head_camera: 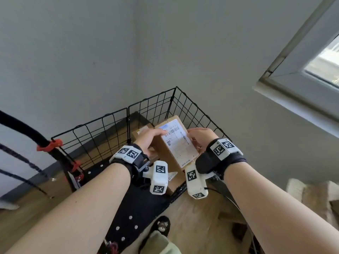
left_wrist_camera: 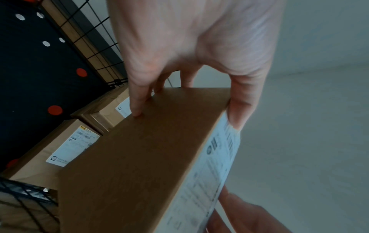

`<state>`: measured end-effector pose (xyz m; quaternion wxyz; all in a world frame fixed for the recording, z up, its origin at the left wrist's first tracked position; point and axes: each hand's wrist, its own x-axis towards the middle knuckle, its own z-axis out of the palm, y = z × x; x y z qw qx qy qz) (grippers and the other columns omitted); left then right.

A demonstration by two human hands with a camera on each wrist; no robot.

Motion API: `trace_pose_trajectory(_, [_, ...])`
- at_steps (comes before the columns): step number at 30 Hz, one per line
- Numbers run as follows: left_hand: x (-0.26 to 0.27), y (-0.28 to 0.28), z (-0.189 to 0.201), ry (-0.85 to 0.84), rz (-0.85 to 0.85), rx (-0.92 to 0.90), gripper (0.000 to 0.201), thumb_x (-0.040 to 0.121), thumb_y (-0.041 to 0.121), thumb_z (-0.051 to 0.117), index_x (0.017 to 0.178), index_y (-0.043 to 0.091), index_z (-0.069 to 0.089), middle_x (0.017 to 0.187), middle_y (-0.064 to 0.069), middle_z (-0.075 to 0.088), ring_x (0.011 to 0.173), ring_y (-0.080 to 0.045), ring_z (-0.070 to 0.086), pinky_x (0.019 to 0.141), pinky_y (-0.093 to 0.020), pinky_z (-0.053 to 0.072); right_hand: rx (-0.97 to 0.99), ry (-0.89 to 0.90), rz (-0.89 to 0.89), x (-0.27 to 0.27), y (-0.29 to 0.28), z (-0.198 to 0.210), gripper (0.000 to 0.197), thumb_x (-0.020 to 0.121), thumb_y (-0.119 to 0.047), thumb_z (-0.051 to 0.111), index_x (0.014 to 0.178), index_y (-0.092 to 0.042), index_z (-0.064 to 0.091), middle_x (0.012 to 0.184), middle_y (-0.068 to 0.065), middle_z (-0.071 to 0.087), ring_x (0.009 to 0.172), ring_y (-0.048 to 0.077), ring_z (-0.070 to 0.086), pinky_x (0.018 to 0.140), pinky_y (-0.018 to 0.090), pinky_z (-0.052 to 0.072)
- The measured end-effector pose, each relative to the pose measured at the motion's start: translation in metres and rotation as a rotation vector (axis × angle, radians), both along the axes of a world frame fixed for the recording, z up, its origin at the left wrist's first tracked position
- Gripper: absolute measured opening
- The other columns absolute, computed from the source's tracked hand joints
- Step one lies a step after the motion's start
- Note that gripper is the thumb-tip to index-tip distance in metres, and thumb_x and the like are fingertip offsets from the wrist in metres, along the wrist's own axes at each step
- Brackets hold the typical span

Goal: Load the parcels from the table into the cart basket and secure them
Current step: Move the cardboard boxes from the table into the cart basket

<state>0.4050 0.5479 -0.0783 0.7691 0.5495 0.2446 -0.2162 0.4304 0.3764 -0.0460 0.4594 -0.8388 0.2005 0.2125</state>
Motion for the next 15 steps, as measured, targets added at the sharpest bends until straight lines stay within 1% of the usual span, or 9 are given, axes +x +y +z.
trace_pose_trajectory(1, [0.013, -0.003, -0.011, 0.032, 0.002, 0.002, 0.025, 0.081, 0.014, 0.068, 0.104, 0.011, 0.058, 0.1, -0.013, 0.064, 0.094, -0.026, 0.061, 0.071, -0.035, 0.053, 0.014, 0.024, 0.001, 0.015, -0.002, -0.013, 0.04, 0.091, -0.01, 0.05, 0.131, -0.013, 0.055, 0.135, 0.003, 0.055, 0.114, 0.017, 0.054, 0.104, 0.035, 0.043])
trace_pose_trajectory(3, [0.039, -0.01, -0.035, 0.096, 0.0, 0.01, 0.013, 0.083, 0.012, 0.067, 0.093, 0.012, 0.059, 0.091, -0.01, 0.064, 0.09, -0.024, 0.06, 0.074, -0.035, 0.052, 0.033, 0.068, 0.006, 0.04, -0.008, -0.042, 0.037, 0.09, -0.01, 0.054, 0.126, -0.008, 0.058, 0.131, 0.012, 0.057, 0.105, 0.023, 0.058, 0.1, 0.037, 0.046])
trace_pose_trajectory(4, [0.05, -0.014, -0.049, 0.128, 0.0, 0.012, 0.009, 0.083, 0.011, 0.066, 0.089, 0.013, 0.059, 0.09, -0.01, 0.064, 0.089, -0.024, 0.059, 0.079, -0.037, 0.051, 0.023, 0.095, 0.004, 0.051, -0.012, -0.058, 0.036, 0.09, -0.011, 0.055, 0.125, -0.007, 0.059, 0.129, 0.014, 0.058, 0.107, 0.026, 0.059, 0.098, 0.037, 0.046])
trace_pose_trajectory(6, [0.07, -0.021, -0.081, 0.187, 0.002, 0.018, 0.006, 0.083, 0.011, 0.066, 0.085, 0.014, 0.06, 0.092, -0.01, 0.064, 0.092, -0.025, 0.057, 0.09, -0.04, 0.048, 0.018, 0.157, 0.004, 0.07, -0.019, -0.089, 0.035, 0.089, -0.01, 0.056, 0.124, -0.006, 0.06, 0.127, 0.014, 0.06, 0.11, 0.027, 0.059, 0.096, 0.036, 0.046])
trace_pose_trajectory(7, [0.079, -0.024, -0.097, 0.221, 0.007, 0.022, 0.007, 0.082, 0.012, 0.066, 0.085, 0.015, 0.061, 0.095, -0.01, 0.063, 0.094, -0.025, 0.057, 0.091, -0.04, 0.047, 0.018, 0.183, 0.004, 0.078, -0.02, -0.105, 0.035, 0.088, -0.011, 0.057, 0.123, -0.006, 0.06, 0.127, 0.014, 0.06, 0.112, 0.028, 0.059, 0.096, 0.036, 0.046])
trace_pose_trajectory(10, [0.095, -0.03, -0.146, 0.337, -0.001, 0.02, 0.009, 0.08, 0.016, 0.068, 0.088, 0.014, 0.064, 0.103, -0.012, 0.062, 0.099, -0.026, 0.055, 0.08, -0.036, 0.047, -0.003, 0.268, 0.01, 0.099, -0.022, -0.158, 0.037, 0.084, -0.016, 0.061, 0.12, -0.008, 0.062, 0.125, 0.013, 0.061, 0.116, 0.029, 0.057, 0.097, 0.037, 0.049])
trace_pose_trajectory(11, [0.098, -0.032, -0.162, 0.376, -0.01, 0.016, 0.009, 0.081, 0.016, 0.068, 0.088, 0.013, 0.064, 0.106, -0.013, 0.063, 0.101, -0.027, 0.056, 0.08, -0.036, 0.047, -0.011, 0.296, 0.008, 0.103, -0.022, -0.173, 0.037, 0.084, -0.016, 0.062, 0.119, -0.008, 0.062, 0.125, 0.012, 0.061, 0.116, 0.029, 0.057, 0.096, 0.035, 0.049])
trace_pose_trajectory(13, [0.1, -0.035, -0.193, 0.43, -0.022, 0.016, 0.011, 0.082, 0.019, 0.068, 0.091, 0.014, 0.066, 0.112, -0.015, 0.065, 0.108, -0.029, 0.057, 0.083, -0.037, 0.047, -0.025, 0.349, 0.036, 0.108, -0.022, -0.2, 0.035, 0.086, -0.013, 0.059, 0.121, -0.007, 0.062, 0.125, 0.013, 0.061, 0.117, 0.028, 0.057, 0.089, 0.027, 0.048])
trace_pose_trajectory(15, [0.101, -0.04, -0.22, 0.467, -0.034, 0.026, 0.013, 0.082, 0.023, 0.068, 0.094, 0.018, 0.068, 0.116, -0.013, 0.065, 0.111, -0.028, 0.057, 0.083, -0.036, 0.046, -0.033, 0.401, 0.066, 0.112, -0.022, -0.226, 0.035, 0.089, -0.01, 0.056, 0.124, -0.007, 0.06, 0.128, 0.012, 0.06, 0.119, 0.027, 0.055, 0.074, 0.02, 0.046])
